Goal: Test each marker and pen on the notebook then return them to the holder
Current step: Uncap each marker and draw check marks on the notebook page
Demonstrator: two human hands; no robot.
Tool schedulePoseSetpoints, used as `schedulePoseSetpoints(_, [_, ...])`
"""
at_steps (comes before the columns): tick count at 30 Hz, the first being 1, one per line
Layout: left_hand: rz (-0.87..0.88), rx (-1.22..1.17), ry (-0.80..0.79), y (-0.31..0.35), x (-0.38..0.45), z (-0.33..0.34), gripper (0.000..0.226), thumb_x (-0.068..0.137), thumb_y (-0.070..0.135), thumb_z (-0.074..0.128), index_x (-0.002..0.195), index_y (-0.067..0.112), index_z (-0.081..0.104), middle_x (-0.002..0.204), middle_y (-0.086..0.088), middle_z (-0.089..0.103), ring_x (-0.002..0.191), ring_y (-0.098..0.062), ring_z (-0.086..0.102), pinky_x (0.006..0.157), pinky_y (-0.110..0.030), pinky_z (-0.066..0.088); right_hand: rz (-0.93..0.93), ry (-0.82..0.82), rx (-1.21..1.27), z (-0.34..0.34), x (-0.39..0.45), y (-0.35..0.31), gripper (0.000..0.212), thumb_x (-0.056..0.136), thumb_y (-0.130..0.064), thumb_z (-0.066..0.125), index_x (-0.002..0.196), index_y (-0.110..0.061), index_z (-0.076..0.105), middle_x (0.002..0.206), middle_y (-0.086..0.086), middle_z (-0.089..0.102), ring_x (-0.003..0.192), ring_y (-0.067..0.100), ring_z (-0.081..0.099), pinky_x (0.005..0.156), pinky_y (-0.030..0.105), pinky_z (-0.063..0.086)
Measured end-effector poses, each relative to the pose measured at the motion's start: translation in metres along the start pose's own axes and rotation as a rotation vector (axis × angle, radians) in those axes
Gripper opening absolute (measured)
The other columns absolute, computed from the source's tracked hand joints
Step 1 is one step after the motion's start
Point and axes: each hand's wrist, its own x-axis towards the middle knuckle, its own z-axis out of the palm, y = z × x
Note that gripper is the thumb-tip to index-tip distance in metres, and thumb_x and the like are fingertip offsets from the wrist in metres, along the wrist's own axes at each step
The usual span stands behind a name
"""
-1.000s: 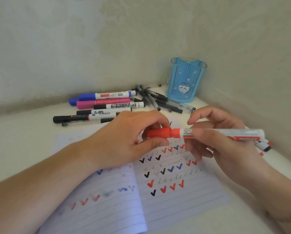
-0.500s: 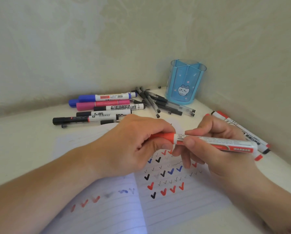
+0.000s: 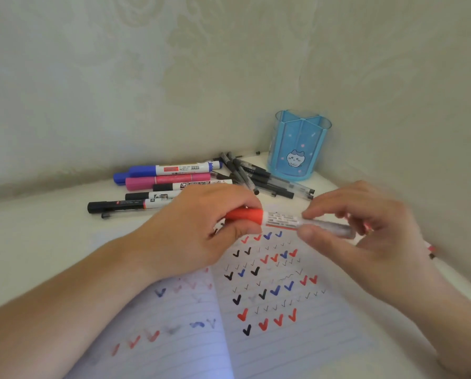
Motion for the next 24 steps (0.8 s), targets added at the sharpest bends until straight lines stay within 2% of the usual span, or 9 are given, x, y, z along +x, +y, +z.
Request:
schedulePoseSetpoints(2, [0.023, 0.006, -0.041, 0.003, -0.001, 0.004, 0.023, 0.090, 0.041, 0.058, 0.103, 0.024, 0.066, 0.085, 0.019, 0.065, 0.078, 0.008, 0.056, 0.071, -0.007, 0.042, -0.082, -0.055, -0.156, 0.007, -0.003, -0.001, 0.022, 0.076, -0.055, 0.069, 0.087, -0.036, 0.073, 0.081, -0.020, 0.068, 0.083, 0.013, 0.058, 0.067, 0.027, 0.045])
schedulePoseSetpoints(5, [0.018, 0.005, -0.056, 0.002, -0.003, 0.008, 0.028, 0.088, 0.049, 0.059, 0.107, 0.029, 0.066, 0.086, 0.018, 0.067, 0.078, 0.005, 0.058, 0.070, -0.010, 0.045, -0.131, -0.134, -0.243, 0.006, -0.001, 0.001, 0.029, 0.078, -0.057, 0.065, 0.099, -0.037, 0.072, 0.082, -0.022, 0.066, 0.081, 0.014, 0.056, 0.062, 0.040, 0.049])
schedulePoseSetpoints(7, [-0.012, 0.006, -0.059, 0.003, -0.004, 0.009, 0.036, 0.084, 0.057, 0.059, 0.112, 0.034, 0.063, 0.086, 0.019, 0.066, 0.077, 0.000, 0.059, 0.068, -0.015, 0.047, -0.125, -0.181, -0.242, -0.001, 0.001, 0.006, 0.031, 0.078, -0.057, 0.064, 0.102, -0.038, 0.070, 0.081, -0.023, 0.066, 0.079, 0.012, 0.056, 0.061, 0.038, 0.048])
schedulePoseSetpoints(10, [-0.181, 0.101, -0.003, -0.003, -0.002, 0.007, 0.051, 0.082, 0.070, 0.048, 0.121, 0.037, 0.057, 0.084, 0.021, 0.058, 0.078, 0.002, 0.053, 0.069, -0.016, 0.041, 0.114, -0.083, -0.254, -0.019, 0.008, 0.014, 0.023, 0.075, -0.062, 0.067, 0.091, -0.045, 0.067, 0.080, -0.022, 0.066, 0.076, 0.006, 0.056, 0.063, 0.030, 0.044])
schedulePoseSetpoints(12, [-0.280, 0.246, 0.103, -0.019, -0.003, 0.002, 0.039, 0.088, 0.059, 0.049, 0.114, 0.032, 0.060, 0.086, 0.018, 0.059, 0.082, 0.003, 0.052, 0.073, -0.023, 0.043, 0.291, -0.056, -0.353, -0.030, 0.011, 0.023, 0.022, 0.071, -0.066, 0.063, 0.080, -0.046, 0.064, 0.076, -0.020, 0.066, 0.073, 0.004, 0.057, 0.061, 0.029, 0.043])
schedulePoseSetpoints(15, [-0.418, 0.496, 0.158, -0.044, -0.004, -0.007, 0.020, 0.089, 0.034, 0.061, 0.106, 0.025, 0.066, 0.096, 0.008, 0.063, 0.095, -0.020, 0.058, 0.080, -0.038, 0.049, 0.492, -0.107, -0.458, -0.035, 0.011, 0.035, 0.014, 0.075, -0.058, 0.067, 0.077, -0.045, 0.062, 0.076, -0.018, 0.064, 0.075, 0.008, 0.059, 0.061, 0.031, 0.048])
schedulePoseSetpoints(19, [-0.561, 0.648, 0.095, -0.063, -0.006, -0.016, 0.018, 0.089, 0.027, 0.061, 0.105, 0.023, 0.068, 0.102, -0.001, 0.062, 0.094, -0.030, 0.055, 0.078, -0.041, 0.048, 0.584, -0.237, -0.599, -0.031, 0.007, 0.050, 0.019, 0.071, -0.060, 0.068, 0.076, -0.045, 0.056, 0.076, -0.018, 0.061, 0.079, 0.016, 0.060, 0.075, 0.038, 0.054])
schedulePoseSetpoints(22, [-0.596, 0.656, 0.078, -0.071, -0.008, -0.017, 0.017, 0.091, 0.025, 0.057, 0.104, 0.023, 0.069, 0.105, -0.002, 0.063, 0.096, -0.032, 0.055, 0.079, -0.041, 0.047, 0.603, -0.279, -0.633, -0.031, 0.004, 0.059, 0.016, 0.070, -0.050, 0.070, 0.077, -0.043, 0.057, 0.074, -0.014, 0.060, 0.075, 0.020, 0.060, 0.070, 0.039, 0.054])
schedulePoseSetpoints(24, [-0.600, 0.633, 0.090, -0.074, -0.008, -0.016, 0.017, 0.092, 0.023, 0.056, 0.101, 0.022, 0.070, 0.104, -0.004, 0.063, 0.096, -0.033, 0.055, 0.079, -0.042, 0.048, 0.591, -0.287, -0.631, -0.030, 0.004, 0.060, 0.019, 0.069, -0.052, 0.068, 0.082, -0.043, 0.057, 0.076, -0.014, 0.060, 0.075, 0.021, 0.060, 0.069, 0.039, 0.054])
